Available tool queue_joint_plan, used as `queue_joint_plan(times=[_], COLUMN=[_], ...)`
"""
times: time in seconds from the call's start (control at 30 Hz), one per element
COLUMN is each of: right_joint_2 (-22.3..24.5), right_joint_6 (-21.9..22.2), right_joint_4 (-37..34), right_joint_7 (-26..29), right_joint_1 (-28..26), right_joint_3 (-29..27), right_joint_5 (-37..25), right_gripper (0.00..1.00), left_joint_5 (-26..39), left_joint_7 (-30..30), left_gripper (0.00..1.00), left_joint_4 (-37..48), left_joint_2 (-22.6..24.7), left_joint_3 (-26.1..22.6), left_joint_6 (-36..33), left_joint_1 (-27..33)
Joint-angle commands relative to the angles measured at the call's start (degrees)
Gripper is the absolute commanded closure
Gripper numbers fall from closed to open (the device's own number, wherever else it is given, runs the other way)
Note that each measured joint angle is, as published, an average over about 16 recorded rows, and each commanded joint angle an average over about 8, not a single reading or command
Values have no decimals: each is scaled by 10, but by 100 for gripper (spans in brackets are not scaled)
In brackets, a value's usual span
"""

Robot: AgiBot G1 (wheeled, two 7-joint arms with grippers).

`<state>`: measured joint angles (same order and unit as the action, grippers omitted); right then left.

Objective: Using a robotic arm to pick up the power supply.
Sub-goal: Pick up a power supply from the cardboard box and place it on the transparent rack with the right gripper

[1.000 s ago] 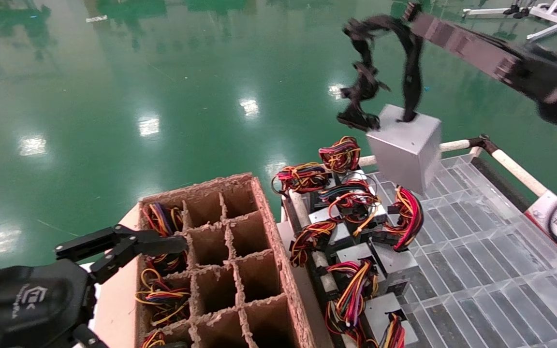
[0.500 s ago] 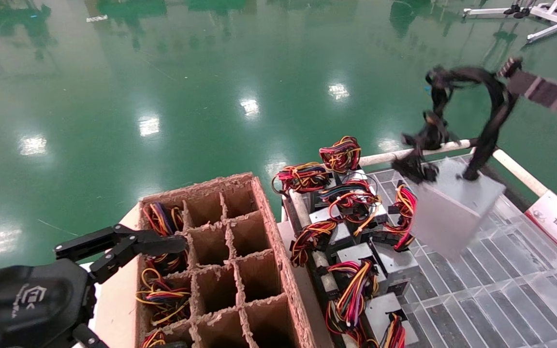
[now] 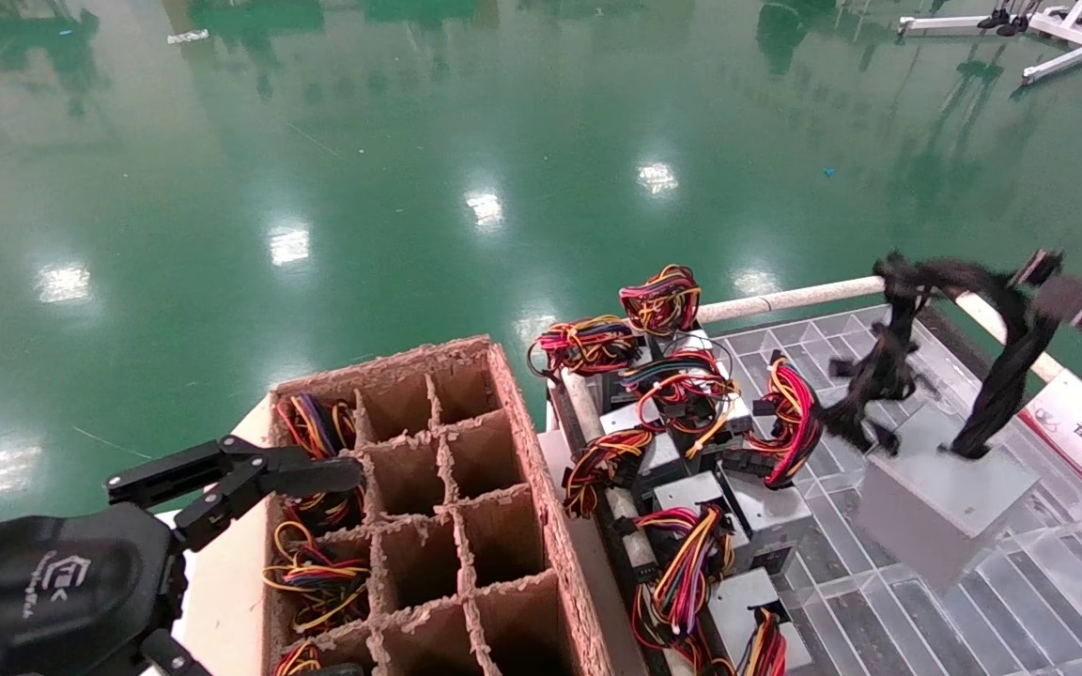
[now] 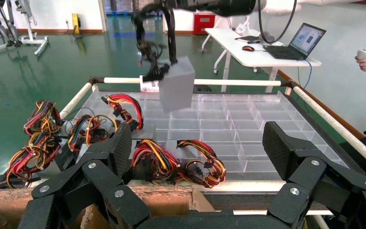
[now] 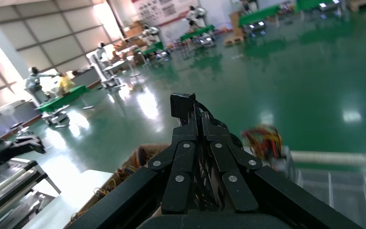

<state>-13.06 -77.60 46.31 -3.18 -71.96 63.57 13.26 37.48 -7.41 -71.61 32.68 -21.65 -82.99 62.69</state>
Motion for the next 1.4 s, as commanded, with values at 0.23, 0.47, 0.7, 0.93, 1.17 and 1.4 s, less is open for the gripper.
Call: queue_joint_plan(times=[0.23, 0.47, 0.7, 0.93, 1.17, 1.4], right_joint_2=[14, 16, 17, 16, 10, -5], right_joint_6=[54, 79, 97, 116, 137, 140], right_joint_4=[75, 119, 152, 188, 217, 225], right_joint_7=[-66, -113, -148, -173, -193, -209], right_joint_1=[91, 142, 178, 203, 219, 244], right_joint_3=[20, 34, 45, 54, 60, 65], right_joint_5=[86, 138, 173, 198, 215, 253], right_gripper=[100, 100, 100, 100, 100, 100], left_joint_5=[0, 0, 0, 0, 0, 0], left_joint_7=[0, 0, 0, 0, 0, 0], left_gripper=[0, 0, 0, 0, 0, 0], left_joint_4=[0, 0, 0, 0, 0, 0], left_joint_2=[0, 0, 0, 0, 0, 0], left_joint_3=[0, 0, 0, 0, 0, 0], left_joint_6=[0, 0, 0, 0, 0, 0], left_joint_1=[0, 0, 0, 0, 0, 0])
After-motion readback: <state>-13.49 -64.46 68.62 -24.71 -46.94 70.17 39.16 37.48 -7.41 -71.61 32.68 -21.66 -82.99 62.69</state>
